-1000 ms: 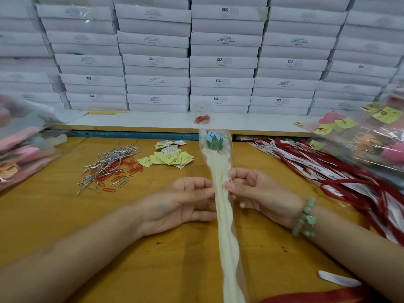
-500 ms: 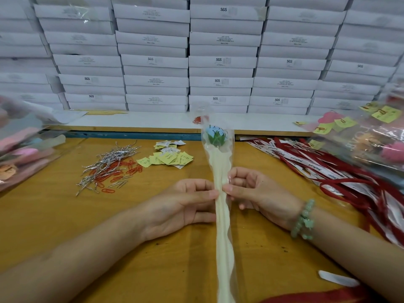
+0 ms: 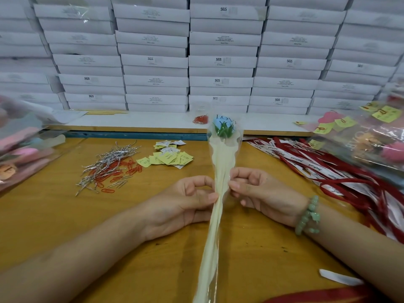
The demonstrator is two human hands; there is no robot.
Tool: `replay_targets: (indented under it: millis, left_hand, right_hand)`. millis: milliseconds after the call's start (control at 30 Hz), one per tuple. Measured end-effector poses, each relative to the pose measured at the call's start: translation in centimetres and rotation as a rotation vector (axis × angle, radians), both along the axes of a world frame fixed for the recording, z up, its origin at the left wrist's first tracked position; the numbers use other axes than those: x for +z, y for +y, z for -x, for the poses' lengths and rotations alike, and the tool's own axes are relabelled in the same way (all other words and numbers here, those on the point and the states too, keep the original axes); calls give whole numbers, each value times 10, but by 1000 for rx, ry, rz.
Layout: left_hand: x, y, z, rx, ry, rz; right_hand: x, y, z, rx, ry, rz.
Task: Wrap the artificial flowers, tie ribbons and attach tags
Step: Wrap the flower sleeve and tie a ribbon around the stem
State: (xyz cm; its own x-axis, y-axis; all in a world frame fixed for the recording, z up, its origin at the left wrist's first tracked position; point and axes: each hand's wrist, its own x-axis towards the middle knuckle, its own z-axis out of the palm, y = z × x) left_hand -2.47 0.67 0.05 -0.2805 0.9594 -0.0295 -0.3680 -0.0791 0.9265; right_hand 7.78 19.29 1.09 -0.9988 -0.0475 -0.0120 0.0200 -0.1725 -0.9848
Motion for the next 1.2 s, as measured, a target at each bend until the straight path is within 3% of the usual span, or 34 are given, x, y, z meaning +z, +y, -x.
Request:
replay_targets:
  millis: [1200]
  left_hand:
    - [-3, 0, 2, -48, 40, 11]
  right_hand:
    - [-1, -16, -3, -87, 73, -285]
